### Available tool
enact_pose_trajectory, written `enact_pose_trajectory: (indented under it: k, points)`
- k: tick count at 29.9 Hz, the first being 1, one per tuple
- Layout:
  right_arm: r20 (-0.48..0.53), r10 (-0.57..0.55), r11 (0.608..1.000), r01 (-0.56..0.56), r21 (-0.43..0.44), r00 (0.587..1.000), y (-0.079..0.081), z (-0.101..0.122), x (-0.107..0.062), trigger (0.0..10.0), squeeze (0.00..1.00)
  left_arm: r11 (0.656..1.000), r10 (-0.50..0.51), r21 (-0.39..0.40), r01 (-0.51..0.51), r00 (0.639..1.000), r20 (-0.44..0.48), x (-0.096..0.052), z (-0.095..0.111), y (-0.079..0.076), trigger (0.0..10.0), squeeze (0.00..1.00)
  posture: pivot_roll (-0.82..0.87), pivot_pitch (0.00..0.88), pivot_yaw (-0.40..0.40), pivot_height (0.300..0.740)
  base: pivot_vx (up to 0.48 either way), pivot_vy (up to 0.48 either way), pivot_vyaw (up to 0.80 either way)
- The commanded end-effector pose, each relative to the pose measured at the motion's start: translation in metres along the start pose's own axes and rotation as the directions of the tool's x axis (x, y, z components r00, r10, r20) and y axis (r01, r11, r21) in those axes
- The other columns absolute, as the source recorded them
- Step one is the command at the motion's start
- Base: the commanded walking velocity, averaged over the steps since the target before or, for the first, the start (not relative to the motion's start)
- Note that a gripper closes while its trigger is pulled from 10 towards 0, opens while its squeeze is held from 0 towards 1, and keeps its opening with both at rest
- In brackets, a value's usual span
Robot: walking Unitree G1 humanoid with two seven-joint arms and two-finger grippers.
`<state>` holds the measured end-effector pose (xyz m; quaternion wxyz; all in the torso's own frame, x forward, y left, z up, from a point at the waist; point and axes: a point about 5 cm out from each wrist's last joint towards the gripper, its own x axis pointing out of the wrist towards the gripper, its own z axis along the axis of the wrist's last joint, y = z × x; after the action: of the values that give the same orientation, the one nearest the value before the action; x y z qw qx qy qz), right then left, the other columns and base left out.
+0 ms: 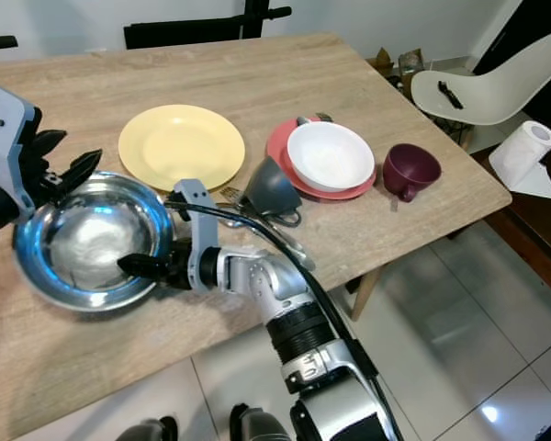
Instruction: Setting the table
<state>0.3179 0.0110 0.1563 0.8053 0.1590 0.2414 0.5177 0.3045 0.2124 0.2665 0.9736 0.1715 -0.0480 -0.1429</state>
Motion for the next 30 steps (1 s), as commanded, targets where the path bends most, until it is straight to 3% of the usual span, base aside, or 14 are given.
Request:
enact_pose_trajectory:
  k: [1,7,22,28,29,30]
  points:
    - [0.005,-0.03,0.999,0.029,0.038,1.0,-0.007,-0.007,-0.003,0.0,0.0,1.0,-0.002,0.008,0.002,1.0,-0.006,-0.003,0.0,-0.002,10.0,0.0,0.0,0.128,-0.071,0.74,0.0,0.0,0.0]
    - [0.031,-0.032,0.998,0.03,0.054,0.999,-0.009,-0.006,-0.004,0.0,0.0,1.0,-0.004,0.007,0.005,1.0,-0.008,-0.002,-0.001,-0.003,10.0,0.0,0.0,0.122,-0.066,0.74,0.0,0.0,0.0]
    - [0.21,-0.079,0.99,0.051,0.135,0.975,-0.016,0.01,-0.017,0.0,0.0,0.999,0.035,-0.016,-0.036,0.999,-0.025,-0.005,-0.009,-0.002,10.0,0.0,0.01,0.106,-0.062,0.74,0.0,0.0,0.0]
    - [0.3,-0.129,0.982,0.079,0.171,0.945,-0.02,0.02,-0.027,0.0,0.0,0.982,0.137,-0.136,-0.13,0.99,0.044,-0.002,0.0,0.008,10.0,0.0,0.0,0.101,-0.055,0.74,0.0,0.0,0.0]
    - [0.356,-0.153,0.978,0.09,0.188,0.922,-0.021,0.026,-0.034,0.0,0.0,0.947,0.217,-0.264,-0.183,0.97,0.109,-0.001,0.01,0.017,10.0,0.0,0.0,0.101,-0.051,0.74,0.0,0.0,0.0]
    - [0.396,-0.166,0.98,0.106,0.169,0.903,-0.019,0.032,-0.04,0.0,0.0,0.919,0.259,-0.338,-0.202,0.957,0.134,-0.001,0.015,0.022,10.0,0.0,0.0,0.099,-0.051,0.74,0.0,0.0,0.0]
